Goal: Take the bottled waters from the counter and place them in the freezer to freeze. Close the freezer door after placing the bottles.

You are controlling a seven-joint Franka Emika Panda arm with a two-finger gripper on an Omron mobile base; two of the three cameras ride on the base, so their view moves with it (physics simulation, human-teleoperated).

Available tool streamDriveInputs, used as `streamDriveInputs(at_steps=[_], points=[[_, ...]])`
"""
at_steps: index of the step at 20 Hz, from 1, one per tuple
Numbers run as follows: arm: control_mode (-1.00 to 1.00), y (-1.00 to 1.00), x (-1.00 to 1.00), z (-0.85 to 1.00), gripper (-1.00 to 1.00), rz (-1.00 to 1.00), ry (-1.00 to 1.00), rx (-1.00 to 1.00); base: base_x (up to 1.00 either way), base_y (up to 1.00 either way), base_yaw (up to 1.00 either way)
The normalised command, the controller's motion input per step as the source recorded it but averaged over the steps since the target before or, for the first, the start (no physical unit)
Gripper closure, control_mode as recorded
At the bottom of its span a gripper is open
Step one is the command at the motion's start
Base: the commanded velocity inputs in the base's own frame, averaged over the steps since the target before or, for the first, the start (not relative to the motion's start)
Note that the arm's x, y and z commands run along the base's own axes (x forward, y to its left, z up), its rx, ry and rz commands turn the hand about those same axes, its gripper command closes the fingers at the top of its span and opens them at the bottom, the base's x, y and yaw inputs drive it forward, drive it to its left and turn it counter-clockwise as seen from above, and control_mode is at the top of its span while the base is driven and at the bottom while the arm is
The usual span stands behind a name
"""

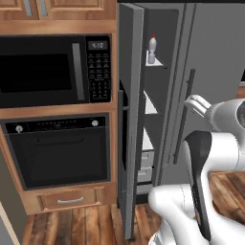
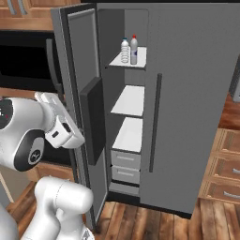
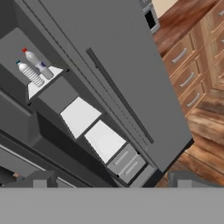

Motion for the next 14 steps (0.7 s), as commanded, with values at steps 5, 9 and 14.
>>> streamDriveInputs(at_steps=[5,9,14], points=[[-1.00,0.03,0.00,0.00,-1.00,0.00,0.00,0.00,0.00,0.00,0.00],[-1.00,0.93,-0.64,0.00,-1.00,0.02,-0.06,-0.25,0.00,0.00,0.00],[-1.00,1.00,-0.01,-0.02,-1.00,0.02,-0.02,-0.36,0.00,0.00,0.00]])
